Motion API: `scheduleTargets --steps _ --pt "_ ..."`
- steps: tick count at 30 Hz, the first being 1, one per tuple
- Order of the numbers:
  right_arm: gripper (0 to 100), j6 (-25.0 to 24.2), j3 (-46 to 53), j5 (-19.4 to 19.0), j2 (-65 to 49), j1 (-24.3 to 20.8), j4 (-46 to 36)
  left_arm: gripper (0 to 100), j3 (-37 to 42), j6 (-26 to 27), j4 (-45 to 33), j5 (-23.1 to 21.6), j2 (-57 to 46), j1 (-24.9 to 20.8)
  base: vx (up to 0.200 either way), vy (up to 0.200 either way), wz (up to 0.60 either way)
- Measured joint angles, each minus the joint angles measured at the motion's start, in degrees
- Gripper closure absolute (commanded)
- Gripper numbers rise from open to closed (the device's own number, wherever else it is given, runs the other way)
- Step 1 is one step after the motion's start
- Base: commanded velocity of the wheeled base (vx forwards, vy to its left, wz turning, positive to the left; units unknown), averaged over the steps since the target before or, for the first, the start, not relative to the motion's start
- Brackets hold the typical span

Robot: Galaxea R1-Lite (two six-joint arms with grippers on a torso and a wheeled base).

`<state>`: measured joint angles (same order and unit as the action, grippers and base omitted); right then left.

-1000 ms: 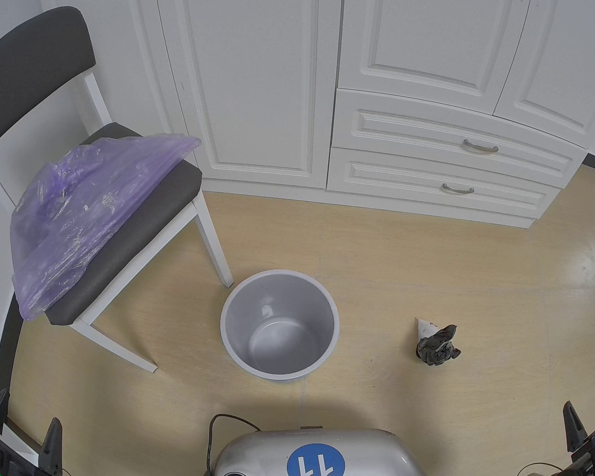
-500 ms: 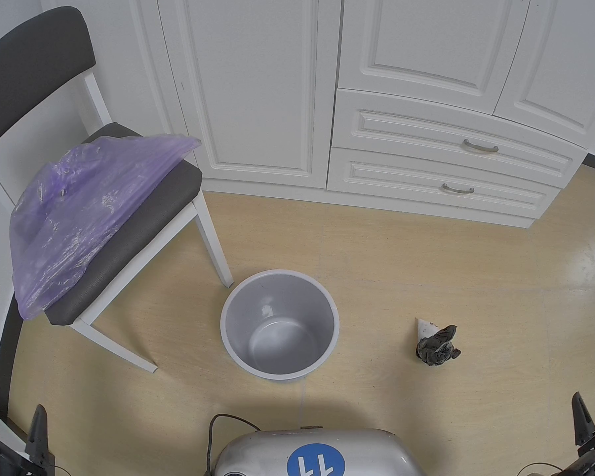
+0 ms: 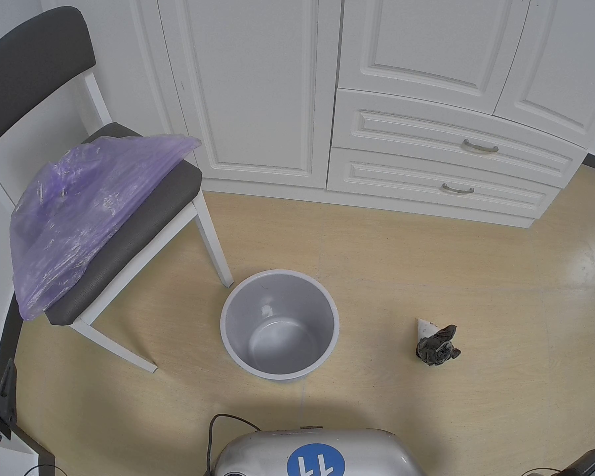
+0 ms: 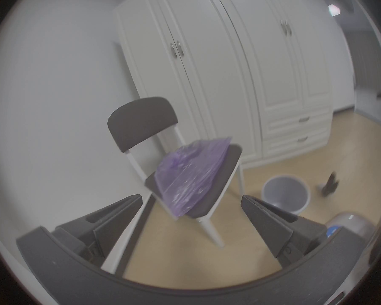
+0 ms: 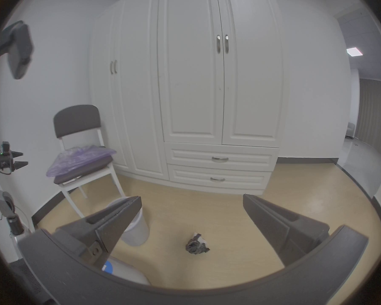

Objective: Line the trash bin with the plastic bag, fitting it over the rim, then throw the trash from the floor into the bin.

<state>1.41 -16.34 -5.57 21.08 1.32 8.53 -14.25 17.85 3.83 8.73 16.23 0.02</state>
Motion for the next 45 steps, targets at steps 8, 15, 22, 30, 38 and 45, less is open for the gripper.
scheduleTargets --steps 8,15,22,30,38,45 --pt "0 2.7 -8.5 5.2 15.9 -1.5 2.9 0 -2.1 12.1 -0.2 8.8 15.0 3.0 0.0 0.0 0.0" --pt "0 -0.1 -10.8 11.3 24.2 -5.9 7.8 0 -3.4 17.8 1.3 6.8 25.4 11.8 0.0 0.0 0.0" --pt "0 -1.8 -11.2 12.7 27.6 -7.5 8.4 0 -3.7 22.7 9.7 -0.9 34.3 19.9 0.0 0.0 0.0" --pt "0 -2.1 -12.2 13.0 28.6 -8.2 8.6 0 -3.9 23.8 15.7 -3.8 43.2 24.4 0.0 0.0 0.0" --pt "0 -2.1 -12.8 13.0 28.5 -8.7 8.7 0 -4.1 23.7 18.5 -4.7 48.0 24.8 0.0 0.0 0.0" --pt "0 -2.1 -13.0 13.0 28.5 -8.9 8.8 0 -4.1 23.2 24.9 -4.7 52.7 24.6 0.0 0.0 0.0"
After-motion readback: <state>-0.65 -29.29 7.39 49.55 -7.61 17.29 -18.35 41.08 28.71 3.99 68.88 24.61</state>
